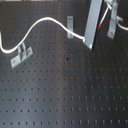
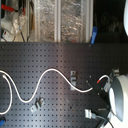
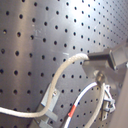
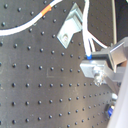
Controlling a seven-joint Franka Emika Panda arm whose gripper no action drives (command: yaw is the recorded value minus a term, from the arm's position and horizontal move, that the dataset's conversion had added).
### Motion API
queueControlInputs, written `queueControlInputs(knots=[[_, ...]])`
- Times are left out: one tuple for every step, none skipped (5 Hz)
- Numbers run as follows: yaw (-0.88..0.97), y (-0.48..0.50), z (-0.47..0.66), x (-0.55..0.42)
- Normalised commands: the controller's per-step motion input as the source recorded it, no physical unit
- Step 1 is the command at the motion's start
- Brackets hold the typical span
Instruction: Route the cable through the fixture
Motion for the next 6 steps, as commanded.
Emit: queueControlInputs(knots=[[0.00, -0.318, 0.01, -0.275], [0.01, -0.218, 0.03, -0.188], [0.00, -0.305, 0.01, -0.263], [0.00, -0.413, 0.01, -0.286], [0.00, -0.206, 0.01, -0.176], [0.00, -0.335, 0.01, -0.285]])
